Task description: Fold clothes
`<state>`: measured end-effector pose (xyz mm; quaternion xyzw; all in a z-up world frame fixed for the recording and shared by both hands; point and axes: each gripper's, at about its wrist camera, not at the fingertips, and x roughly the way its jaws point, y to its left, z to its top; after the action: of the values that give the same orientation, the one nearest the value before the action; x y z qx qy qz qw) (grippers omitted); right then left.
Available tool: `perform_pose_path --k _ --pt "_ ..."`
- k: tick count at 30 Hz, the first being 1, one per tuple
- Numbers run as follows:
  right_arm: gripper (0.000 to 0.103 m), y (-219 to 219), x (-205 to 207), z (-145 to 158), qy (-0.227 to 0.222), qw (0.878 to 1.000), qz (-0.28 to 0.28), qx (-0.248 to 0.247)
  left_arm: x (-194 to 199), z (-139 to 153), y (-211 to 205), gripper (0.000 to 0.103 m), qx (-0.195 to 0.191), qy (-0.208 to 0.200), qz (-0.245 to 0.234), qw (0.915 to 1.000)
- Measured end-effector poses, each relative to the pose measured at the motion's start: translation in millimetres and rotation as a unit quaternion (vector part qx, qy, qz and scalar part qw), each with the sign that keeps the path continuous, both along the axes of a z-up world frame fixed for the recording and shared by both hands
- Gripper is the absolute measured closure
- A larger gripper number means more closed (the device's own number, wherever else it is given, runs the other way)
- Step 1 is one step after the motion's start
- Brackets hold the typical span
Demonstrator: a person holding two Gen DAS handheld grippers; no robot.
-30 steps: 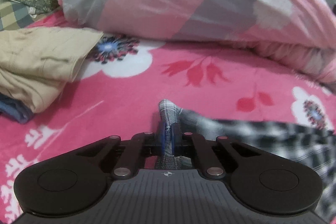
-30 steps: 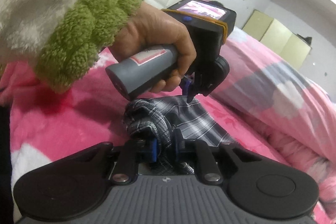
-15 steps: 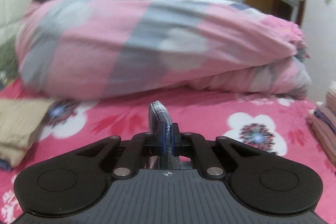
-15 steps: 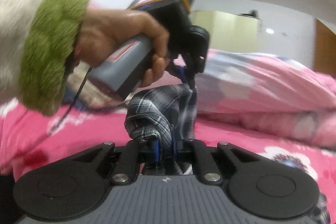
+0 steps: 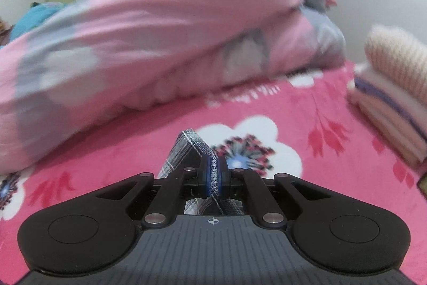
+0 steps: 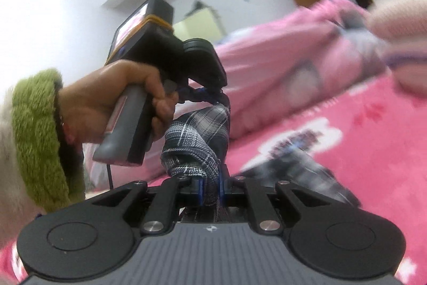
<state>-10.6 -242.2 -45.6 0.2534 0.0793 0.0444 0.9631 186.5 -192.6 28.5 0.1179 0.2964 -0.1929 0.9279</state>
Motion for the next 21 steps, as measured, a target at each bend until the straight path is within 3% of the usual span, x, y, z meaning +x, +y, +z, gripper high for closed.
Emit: perform_pose_path --k 6,9,11,13,15,19,21 --pt "0.093 -42.7 -18.1 -38.5 0.029 0.994 -0.029 0.101 14.5 -38.6 -44.1 0.098 0.028 0.032 -0.015 0.9990" --pt "0.093 -60.3 -14.9 -55.1 0.047 0.986 -0.032 0.157 22.2 -48.5 -44.2 0.088 0.020 0.045 -0.039 0.9980" --pt "0.092 -70.0 -11.3 -67.1 0.060 0.979 -0.029 0.195 23.8 -43.8 -29.0 0.073 -0.007 0.049 -0.012 0.9987" --pt "0.091 -77.2 -10.2 -75.9 0.067 0.972 -0.022 0.224 22.5 -29.5 -6.1 0.071 -0.032 0.048 0.003 0.9983" --pt "0.090 -82.6 -11.3 -80.8 0.068 0.967 -0.013 0.244 17.3 -9.0 19.3 0.071 -0.032 0.027 0.017 0.9990" --pt "0.078 -87.1 -17.9 -82.0 0.061 0.962 0.006 0.264 -4.1 59.8 88.6 0.071 0.022 -0.058 0.053 0.9967" --pt "0.065 -90.4 -22.2 -81.4 0.055 0.960 0.018 0.276 -19.5 103.5 126.1 0.071 0.070 -0.132 0.090 0.9847"
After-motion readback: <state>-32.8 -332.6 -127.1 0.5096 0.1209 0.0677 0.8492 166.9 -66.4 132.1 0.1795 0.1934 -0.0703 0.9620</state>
